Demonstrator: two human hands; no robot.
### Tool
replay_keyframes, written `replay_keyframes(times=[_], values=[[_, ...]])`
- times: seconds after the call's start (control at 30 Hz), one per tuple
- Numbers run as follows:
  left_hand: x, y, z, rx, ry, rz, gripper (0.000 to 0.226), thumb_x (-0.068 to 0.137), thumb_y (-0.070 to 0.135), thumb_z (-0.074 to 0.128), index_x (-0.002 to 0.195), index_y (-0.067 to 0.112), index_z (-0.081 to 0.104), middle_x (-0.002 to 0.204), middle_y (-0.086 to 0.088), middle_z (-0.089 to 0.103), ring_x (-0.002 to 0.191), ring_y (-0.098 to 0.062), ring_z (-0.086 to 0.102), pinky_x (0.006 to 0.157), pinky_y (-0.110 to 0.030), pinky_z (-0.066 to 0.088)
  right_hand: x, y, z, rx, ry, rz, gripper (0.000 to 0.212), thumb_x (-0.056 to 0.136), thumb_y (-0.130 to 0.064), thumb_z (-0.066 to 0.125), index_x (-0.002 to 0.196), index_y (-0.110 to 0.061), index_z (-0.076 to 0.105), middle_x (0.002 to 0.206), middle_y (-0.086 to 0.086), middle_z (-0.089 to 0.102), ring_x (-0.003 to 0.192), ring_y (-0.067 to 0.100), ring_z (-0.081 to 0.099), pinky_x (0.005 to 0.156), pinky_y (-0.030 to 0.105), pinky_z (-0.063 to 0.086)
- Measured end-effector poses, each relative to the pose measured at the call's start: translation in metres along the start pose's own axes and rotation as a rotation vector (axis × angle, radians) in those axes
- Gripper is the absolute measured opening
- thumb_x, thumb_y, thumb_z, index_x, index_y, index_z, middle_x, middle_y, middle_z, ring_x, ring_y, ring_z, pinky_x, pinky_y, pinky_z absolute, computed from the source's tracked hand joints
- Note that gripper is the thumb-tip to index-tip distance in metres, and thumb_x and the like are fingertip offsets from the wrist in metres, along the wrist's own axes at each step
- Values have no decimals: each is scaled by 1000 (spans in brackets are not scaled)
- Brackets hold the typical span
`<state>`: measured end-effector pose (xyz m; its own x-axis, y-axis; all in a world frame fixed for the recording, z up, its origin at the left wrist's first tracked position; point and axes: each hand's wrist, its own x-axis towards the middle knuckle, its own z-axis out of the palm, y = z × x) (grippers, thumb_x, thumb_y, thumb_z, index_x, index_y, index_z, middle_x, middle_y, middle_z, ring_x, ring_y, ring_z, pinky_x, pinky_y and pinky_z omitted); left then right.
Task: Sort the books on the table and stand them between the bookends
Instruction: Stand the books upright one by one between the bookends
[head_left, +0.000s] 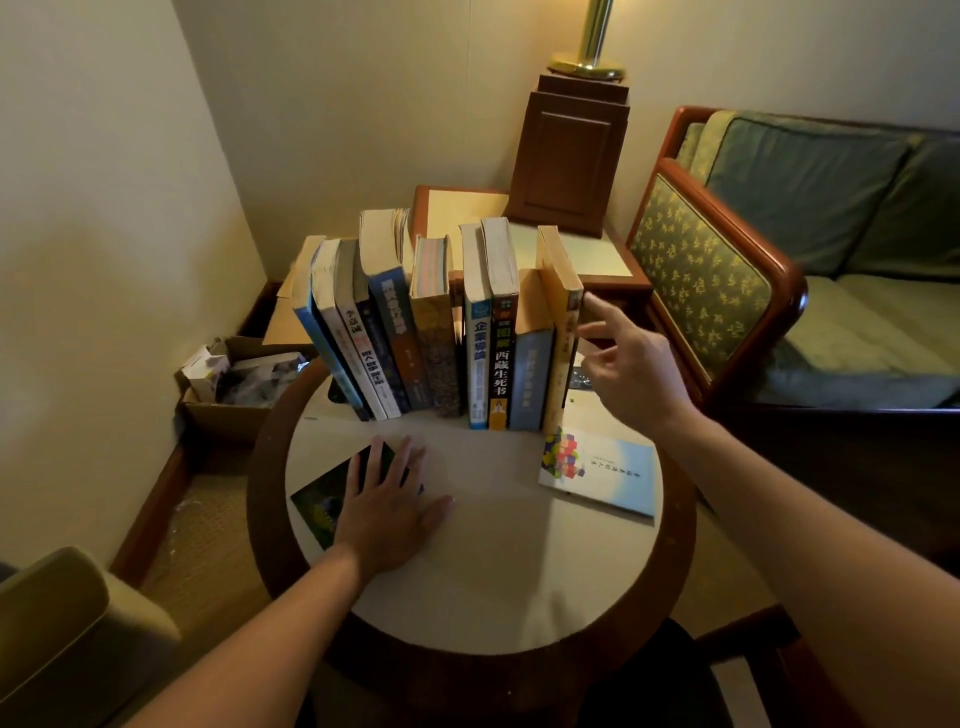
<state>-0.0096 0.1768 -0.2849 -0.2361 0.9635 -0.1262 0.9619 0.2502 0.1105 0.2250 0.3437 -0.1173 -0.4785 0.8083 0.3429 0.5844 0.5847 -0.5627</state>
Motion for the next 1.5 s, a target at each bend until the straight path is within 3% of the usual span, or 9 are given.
replay_keyframes(times=[0.1,0.23,0.47,0.6,1.07,1.3,1.5], values=[[-1,1,3,22,20,44,91,86,78,-5,161,27,4,168,2,-6,152,-32,-18,122,-51,-9,-27,27,8,-91,-97,77,56,93,-10,63,146,-19,47,123,4,67,100,15,67,88,30,56],[-1,8,3,31,16,96,91,83,77,-9,160,28,0,167,5,-11,151,-31,-21,122,-48,-12,-57,60,24,-278,-448,306,56,96,-29,64,148,-24,44,145,2,53,130,20,51,107,33,42],[2,24,6,34,9,127,85,88,75,-5,159,29,-7,165,7,-16,149,-27,-28,118,-44,-20,-74,92,29,-408,-577,399,80,86,-65,61,153,-31,34,163,2,25,148,27,23,118,45,31],[1,32,5,27,27,115,74,98,70,11,159,30,-5,163,9,-17,149,-26,-28,120,-45,-18,-71,102,28,-367,-579,426,97,78,-69,68,156,-27,29,160,-1,29,144,22,29,115,40,34],[1,34,2,57,8,105,74,98,69,11,159,31,-4,167,8,-13,151,-25,-24,121,-46,-15,-87,105,25,-402,-610,362,100,74,-71,69,156,-32,28,154,-5,33,138,19,29,110,35,41],[-1,36,4,38,16,109,74,99,69,13,160,29,-1,167,7,-9,151,-25,-23,120,-45,-17,-92,95,23,-433,-664,283,104,69,-72,72,154,-26,32,148,-4,34,127,17,32,103,32,39],[-2,39,5,41,27,128,75,99,68,14,160,27,3,168,5,-6,152,-28,-19,118,-44,-17,-97,90,26,-388,-665,322,106,61,-74,77,148,-29,37,135,-1,38,116,16,32,100,36,42]])
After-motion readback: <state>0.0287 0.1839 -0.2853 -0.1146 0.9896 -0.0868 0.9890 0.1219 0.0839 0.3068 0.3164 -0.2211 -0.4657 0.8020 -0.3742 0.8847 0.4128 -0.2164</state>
